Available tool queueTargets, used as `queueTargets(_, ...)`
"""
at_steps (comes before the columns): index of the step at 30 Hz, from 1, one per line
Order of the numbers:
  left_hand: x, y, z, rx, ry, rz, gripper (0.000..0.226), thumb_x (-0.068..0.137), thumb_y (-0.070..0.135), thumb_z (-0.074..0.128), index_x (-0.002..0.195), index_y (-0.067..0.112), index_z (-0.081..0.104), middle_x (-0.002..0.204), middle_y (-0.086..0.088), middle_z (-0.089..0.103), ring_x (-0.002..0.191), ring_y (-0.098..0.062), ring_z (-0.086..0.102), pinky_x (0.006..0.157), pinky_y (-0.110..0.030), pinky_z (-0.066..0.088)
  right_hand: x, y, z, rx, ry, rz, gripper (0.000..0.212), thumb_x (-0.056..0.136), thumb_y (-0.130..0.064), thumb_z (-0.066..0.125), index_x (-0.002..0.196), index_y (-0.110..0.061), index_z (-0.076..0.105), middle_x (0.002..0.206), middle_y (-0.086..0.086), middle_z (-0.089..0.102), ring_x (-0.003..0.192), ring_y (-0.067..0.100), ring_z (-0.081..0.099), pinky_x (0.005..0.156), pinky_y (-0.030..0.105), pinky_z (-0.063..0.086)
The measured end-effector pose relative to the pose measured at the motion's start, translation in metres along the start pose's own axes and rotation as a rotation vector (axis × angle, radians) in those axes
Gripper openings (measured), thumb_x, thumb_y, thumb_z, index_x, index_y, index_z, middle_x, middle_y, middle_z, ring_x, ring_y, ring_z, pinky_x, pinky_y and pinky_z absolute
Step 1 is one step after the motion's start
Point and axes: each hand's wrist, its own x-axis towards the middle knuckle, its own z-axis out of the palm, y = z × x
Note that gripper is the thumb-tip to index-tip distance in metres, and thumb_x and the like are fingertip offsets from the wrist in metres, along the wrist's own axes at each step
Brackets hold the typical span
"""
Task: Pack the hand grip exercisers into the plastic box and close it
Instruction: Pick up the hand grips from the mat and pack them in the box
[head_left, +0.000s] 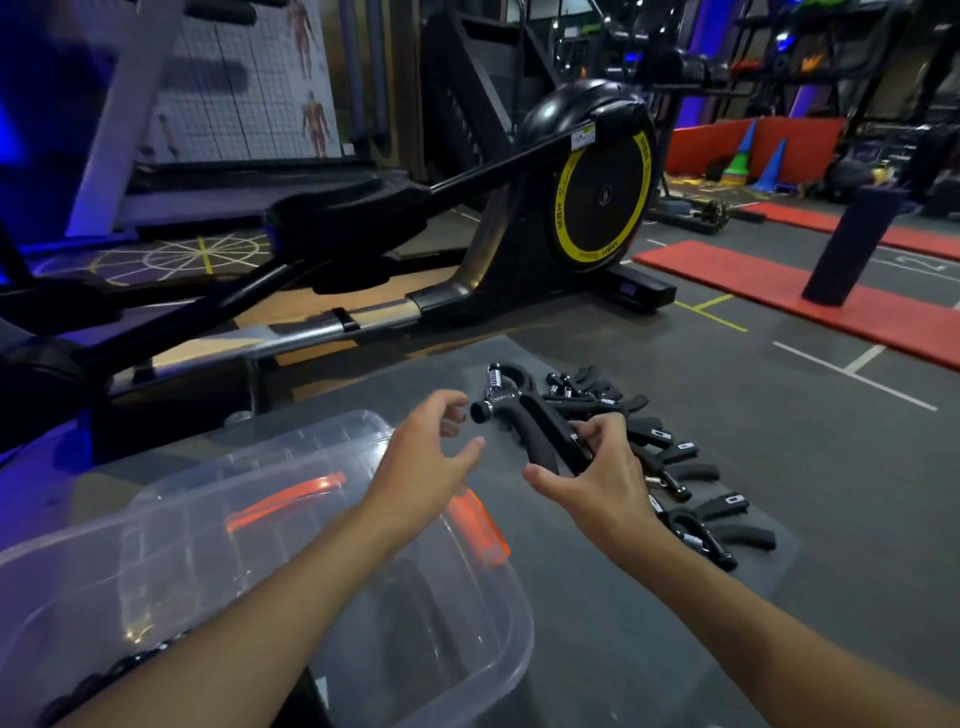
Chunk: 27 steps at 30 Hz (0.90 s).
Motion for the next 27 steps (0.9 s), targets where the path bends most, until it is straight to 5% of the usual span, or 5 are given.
queueTargets(9,-0.023,0.012,-0.061,-0.132,0.248,0.109,0.027,0.079,0.003,0.076,0.096,0.02,0.065,0.089,0.006,0.069,0.084,-0.008,0.066,0.081,-0.023,0.054,-0.038,-0.058,0.026,0.205,-0.145,-0.068,0.062,0.051,-0.05,0.082,0.094,-0.035,0.039,0.105,-0.006,0.061,0.1,0.015,0.062,0.082,0.034,0.053)
queueTargets(13,-0.036,0.006,-0.082,-0.119,0.319,0.114,0.024,0.079,0.007,0.078,0.098,0.017,0.067,0.091,0.007,0.069,0.086,-0.003,0.066,0.079,-0.012,0.05,-0.049,-0.07,0.036,0.28,-0.288,-0.05,0.067,0.063,-0.042,0.086,0.11,-0.032,0.039,0.113,-0.009,0.059,0.102,0.006,0.06,0.083,0.025,0.05)
queueTargets(16,-0.044,-0.005,-0.096,-0.064,0.322,0.112,0.022,0.078,0.012,0.079,0.096,0.02,0.069,0.09,0.01,0.07,0.087,-0.002,0.066,0.079,-0.012,0.05,-0.053,-0.068,0.044,0.311,-0.444,-0.052,0.071,0.065,-0.054,0.08,0.119,-0.033,0.039,0.124,-0.01,0.056,0.113,0.0,0.055,0.09,0.02,0.045)
queueTargets(20,-0.056,-0.032,-0.109,-0.011,0.228,0.034,0.02,0.077,0.014,0.08,0.091,0.025,0.07,0.088,0.01,0.072,0.086,-0.003,0.067,0.081,-0.019,0.052,-0.053,-0.052,0.053,0.152,-0.535,-0.083,0.05,0.085,-0.057,0.061,0.124,-0.033,0.041,0.135,-0.013,0.049,0.129,0.003,0.044,0.106,0.03,0.039)
queueTargets(27,-0.078,-0.085,-0.116,0.038,0.069,-0.137,0.023,0.076,0.013,0.081,0.095,0.023,0.074,0.088,0.008,0.074,0.083,-0.005,0.069,0.083,-0.026,0.055,-0.056,-0.04,0.06,-0.228,-0.562,-0.302,0.063,0.092,-0.059,0.044,0.145,-0.028,0.03,0.148,-0.013,0.035,0.135,0.003,0.032,0.108,0.026,0.029)
